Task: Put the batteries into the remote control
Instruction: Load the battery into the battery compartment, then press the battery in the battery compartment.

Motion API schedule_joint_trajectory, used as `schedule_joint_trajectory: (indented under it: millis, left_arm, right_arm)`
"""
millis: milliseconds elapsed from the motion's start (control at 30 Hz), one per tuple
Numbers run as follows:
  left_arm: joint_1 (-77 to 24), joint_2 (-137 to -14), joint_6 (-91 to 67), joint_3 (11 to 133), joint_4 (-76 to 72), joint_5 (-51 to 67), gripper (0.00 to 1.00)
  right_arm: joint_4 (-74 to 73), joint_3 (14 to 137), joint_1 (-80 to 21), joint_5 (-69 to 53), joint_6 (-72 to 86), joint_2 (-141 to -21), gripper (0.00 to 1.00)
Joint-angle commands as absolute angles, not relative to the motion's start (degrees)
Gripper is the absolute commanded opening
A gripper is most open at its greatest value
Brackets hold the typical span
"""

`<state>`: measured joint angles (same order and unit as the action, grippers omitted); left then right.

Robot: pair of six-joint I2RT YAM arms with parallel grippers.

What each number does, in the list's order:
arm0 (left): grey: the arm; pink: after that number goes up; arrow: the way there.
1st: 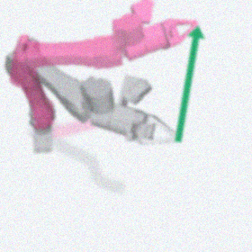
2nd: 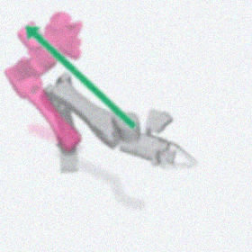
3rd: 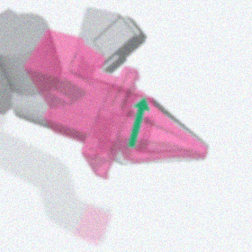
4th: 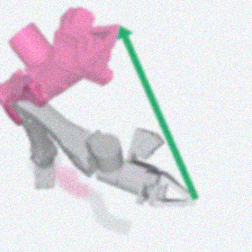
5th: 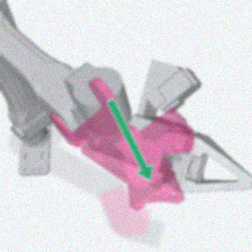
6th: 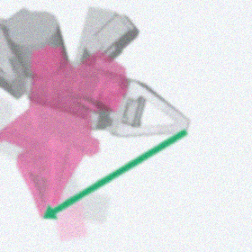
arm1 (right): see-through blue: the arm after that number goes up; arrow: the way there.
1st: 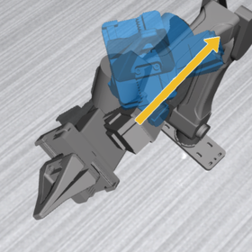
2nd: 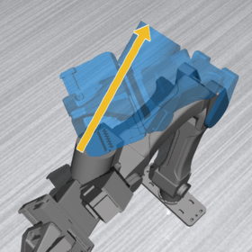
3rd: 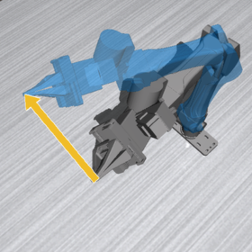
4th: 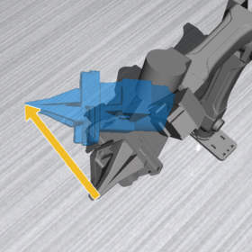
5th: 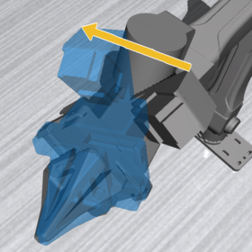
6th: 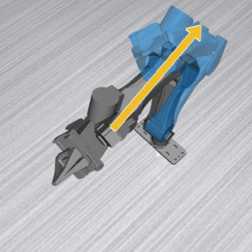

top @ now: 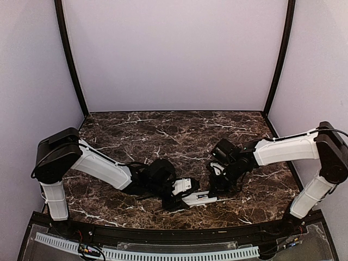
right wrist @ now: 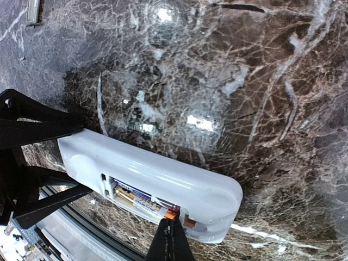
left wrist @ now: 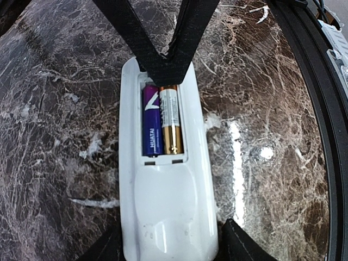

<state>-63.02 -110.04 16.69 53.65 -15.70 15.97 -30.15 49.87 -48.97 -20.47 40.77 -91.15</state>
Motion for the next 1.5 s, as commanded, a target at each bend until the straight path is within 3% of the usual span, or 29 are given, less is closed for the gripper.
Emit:
schedule_joint_trajectory:
  millis: [0, 167, 267, 733, 800, 967, 1300, 1467]
  left_arm:
    - [-63.59, -112.87, 16.24, 52.73, -9.28, 14.63, 0.60]
    - [-63.60, -112.86, 16.30, 53.26, -8.47, 14.72, 0.60]
    - [-63.55, -112.79, 16.55, 53.49, -8.02, 14.70, 0.61]
    - [-63.55, -111.30, 17.59, 52.83, -7.61, 12.95, 0.63]
    - [-63.55, -110.90, 17.51, 52.82, -7.45, 13.01, 0.63]
    - [-63.54, -107.88, 15.99, 52.23, -7.56, 13.30, 0.63]
    - [-63.54, -105.91, 14.22, 50.71, -9.57, 13.59, 0.63]
    - [-63.54, -105.57, 14.39, 50.65, -8.71, 13.58, 0.63]
  right_arm:
    - [-31.46, 51.20, -53.58, -15.54, 42.11, -94.53, 0.01]
    - [-39.19, 55.60, -56.23, -8.94, 40.89, -97.97, 0.07]
    - [-40.16, 57.33, -56.58, -8.47, 40.45, -98.03, 0.15]
    - [-46.42, 65.26, -56.53, -7.04, 37.73, -94.25, 0.28]
    - [-46.47, 65.36, -56.40, -6.98, 37.71, -93.90, 0.24]
    - [-41.64, 61.03, -55.46, -9.76, 38.50, -93.95, 0.01]
    - [-32.24, 52.23, -52.73, -12.53, 39.74, -94.97, 0.00]
    - [-32.94, 53.87, -52.44, -14.52, 39.20, -93.53, 0.00]
